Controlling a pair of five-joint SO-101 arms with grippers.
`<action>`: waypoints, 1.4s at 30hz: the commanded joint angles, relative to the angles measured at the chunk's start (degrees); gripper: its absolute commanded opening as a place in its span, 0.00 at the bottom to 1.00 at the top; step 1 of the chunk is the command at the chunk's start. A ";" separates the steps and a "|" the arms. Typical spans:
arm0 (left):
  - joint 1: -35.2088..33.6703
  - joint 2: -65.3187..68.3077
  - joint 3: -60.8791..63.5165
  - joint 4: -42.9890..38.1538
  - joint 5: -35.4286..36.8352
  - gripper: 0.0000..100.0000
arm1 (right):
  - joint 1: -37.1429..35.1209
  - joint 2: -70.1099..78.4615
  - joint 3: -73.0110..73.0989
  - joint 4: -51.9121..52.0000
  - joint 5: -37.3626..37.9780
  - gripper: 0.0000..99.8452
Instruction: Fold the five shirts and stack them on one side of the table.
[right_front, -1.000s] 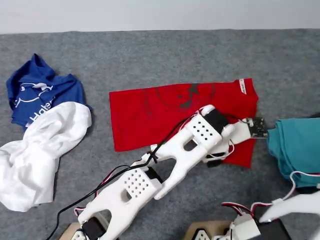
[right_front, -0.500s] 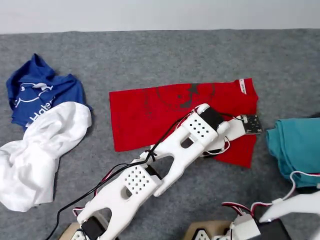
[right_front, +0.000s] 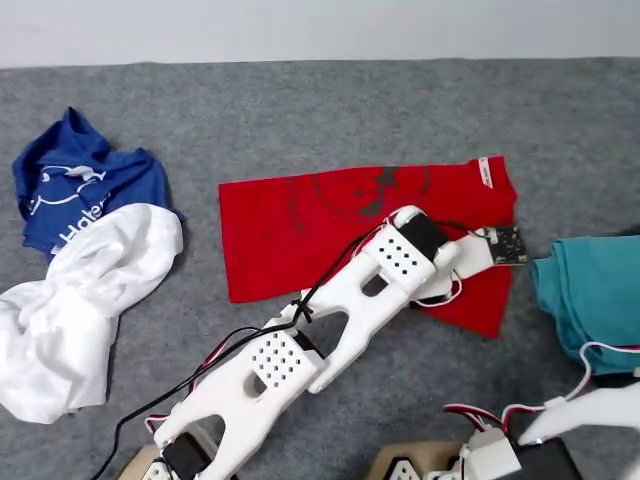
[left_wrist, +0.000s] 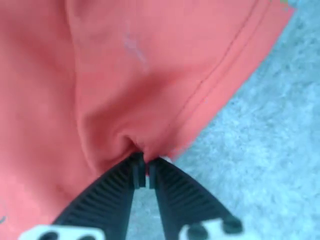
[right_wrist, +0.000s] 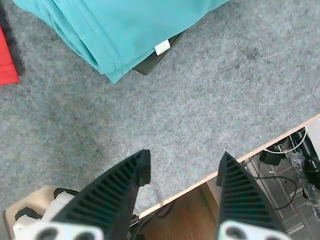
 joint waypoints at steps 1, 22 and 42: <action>-1.41 -2.55 -5.58 1.67 0.26 0.00 | 0.57 -2.24 -0.62 0.92 0.44 0.23; -9.49 -2.11 -5.76 -5.89 17.49 0.17 | 0.31 -2.24 -0.26 0.92 0.44 0.23; 3.69 -2.20 -13.14 2.37 12.40 0.18 | 0.57 -2.24 -0.18 0.92 0.53 0.23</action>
